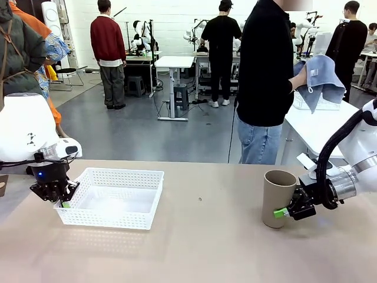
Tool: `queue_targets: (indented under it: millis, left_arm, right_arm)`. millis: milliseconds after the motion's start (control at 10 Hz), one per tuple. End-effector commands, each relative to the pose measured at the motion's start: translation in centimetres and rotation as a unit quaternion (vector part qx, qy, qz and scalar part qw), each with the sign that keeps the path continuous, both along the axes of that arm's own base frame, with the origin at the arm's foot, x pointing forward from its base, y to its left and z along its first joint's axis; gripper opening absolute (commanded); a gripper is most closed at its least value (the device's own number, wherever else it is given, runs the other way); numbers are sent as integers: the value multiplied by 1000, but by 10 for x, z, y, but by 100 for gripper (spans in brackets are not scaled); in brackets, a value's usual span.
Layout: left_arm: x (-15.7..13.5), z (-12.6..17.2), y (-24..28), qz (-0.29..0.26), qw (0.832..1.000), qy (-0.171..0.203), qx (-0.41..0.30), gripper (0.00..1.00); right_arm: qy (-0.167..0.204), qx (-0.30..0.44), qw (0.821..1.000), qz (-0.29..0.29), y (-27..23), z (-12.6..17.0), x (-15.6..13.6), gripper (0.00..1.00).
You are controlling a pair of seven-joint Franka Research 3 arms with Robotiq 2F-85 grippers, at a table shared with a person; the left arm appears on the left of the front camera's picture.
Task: Clean and organize the cups into the basket.
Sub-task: Pick up the Organizing basket and move it to the center of the table, then pick up the Reusable plastic cup from the right side of the table and place it inside the Organizing basket.
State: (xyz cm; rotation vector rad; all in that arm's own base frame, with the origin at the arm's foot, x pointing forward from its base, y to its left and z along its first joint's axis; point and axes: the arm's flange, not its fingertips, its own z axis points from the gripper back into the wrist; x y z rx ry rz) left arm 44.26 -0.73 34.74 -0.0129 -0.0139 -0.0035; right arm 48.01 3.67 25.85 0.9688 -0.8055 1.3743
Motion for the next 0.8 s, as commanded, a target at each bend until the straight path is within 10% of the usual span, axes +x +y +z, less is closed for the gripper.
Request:
queue_targets:
  millis: [0,100,300,400,700]
  left_arm:
    - [3,2,-2,19,1000,5,-5,0]
    - [2,2,-2,20,1000,6,-6,0]
    - [1,3,-4,22,1000,5,-13,0]
    - [0,3,-7,23,1000,5,-12,0]
    - [-4,1,-32,-2,999,18,-30,0]
  right_arm:
    - [-8,15,1000,-2,1,-3,2,22]
    - [-8,15,1000,-1,1,-3,1,0]
    - [-8,13,1000,-2,1,-2,1,0]
    - [-7,13,1000,-2,1,-2,0,22]
    - [5,-4,1000,-24,4,39,-16,22]
